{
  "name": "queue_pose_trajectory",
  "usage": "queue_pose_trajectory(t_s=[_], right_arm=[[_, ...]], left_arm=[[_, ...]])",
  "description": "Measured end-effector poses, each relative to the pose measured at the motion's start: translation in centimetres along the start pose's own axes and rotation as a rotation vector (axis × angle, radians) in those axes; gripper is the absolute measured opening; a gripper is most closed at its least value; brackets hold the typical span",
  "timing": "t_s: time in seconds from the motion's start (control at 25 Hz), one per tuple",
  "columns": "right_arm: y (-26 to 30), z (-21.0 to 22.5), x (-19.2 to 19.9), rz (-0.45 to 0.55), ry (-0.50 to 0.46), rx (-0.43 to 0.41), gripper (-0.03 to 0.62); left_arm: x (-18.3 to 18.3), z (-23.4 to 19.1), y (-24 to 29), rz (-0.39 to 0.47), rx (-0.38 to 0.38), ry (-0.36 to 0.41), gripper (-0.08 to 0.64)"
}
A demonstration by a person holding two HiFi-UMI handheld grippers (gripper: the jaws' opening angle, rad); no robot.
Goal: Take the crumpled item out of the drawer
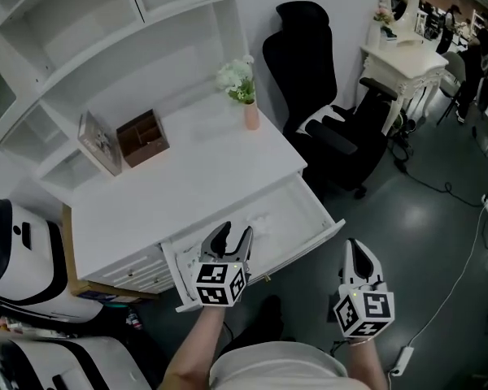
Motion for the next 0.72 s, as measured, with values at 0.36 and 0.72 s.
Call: queue_pose_trajectory(t_s=[0.36,0.72], right_arm=[[2.8,1.0,0.8,-0.053,0.003,0.078,0.002],[4.8,1.5,1.9,-0.110,0.011,0.131,0.002]], left_arm=[[2.7,-1.8,6.1,-0.124,0.025,-0.025,0.190],[6.4,-3.2,10.4,-0.279,0.067,0.000,0.204]])
Point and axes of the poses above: the fingertips, and each gripper's own axes: y forward along the fingers, z to its right, x out of its underside, the point moved 7 cm from there along -y, backward along the fingers, and after that the axes turned 5 degrees about z, right-handed, at the moved point
